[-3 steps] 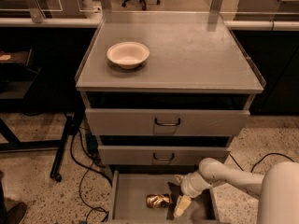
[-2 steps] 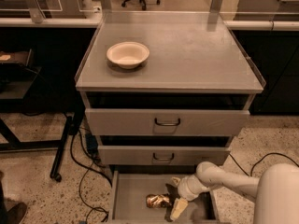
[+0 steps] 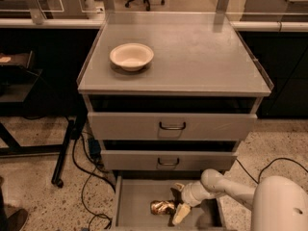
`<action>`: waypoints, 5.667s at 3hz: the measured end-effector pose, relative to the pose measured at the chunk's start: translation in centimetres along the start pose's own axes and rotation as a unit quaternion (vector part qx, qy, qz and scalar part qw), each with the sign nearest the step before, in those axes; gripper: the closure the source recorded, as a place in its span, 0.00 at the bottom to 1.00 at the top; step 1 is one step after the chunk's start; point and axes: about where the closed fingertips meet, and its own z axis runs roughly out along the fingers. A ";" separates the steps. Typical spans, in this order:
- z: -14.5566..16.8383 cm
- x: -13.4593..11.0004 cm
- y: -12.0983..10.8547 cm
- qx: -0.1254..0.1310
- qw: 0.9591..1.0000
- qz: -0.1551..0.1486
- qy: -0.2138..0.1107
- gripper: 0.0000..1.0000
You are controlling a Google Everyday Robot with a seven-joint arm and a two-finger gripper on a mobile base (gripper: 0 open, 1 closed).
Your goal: Pick orange can from bottom drawer and place on counter
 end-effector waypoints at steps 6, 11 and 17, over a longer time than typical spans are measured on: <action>7.0 0.8 -2.4 0.009 0.999 0.015 -0.038 0.00; 8.6 3.2 -1.6 -0.002 0.998 0.049 -0.048 0.62; -13.5 -2.6 4.9 0.151 0.985 0.075 -0.031 1.00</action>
Offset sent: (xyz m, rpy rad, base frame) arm 0.0059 0.0168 -0.0320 0.0194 -0.0353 -0.0406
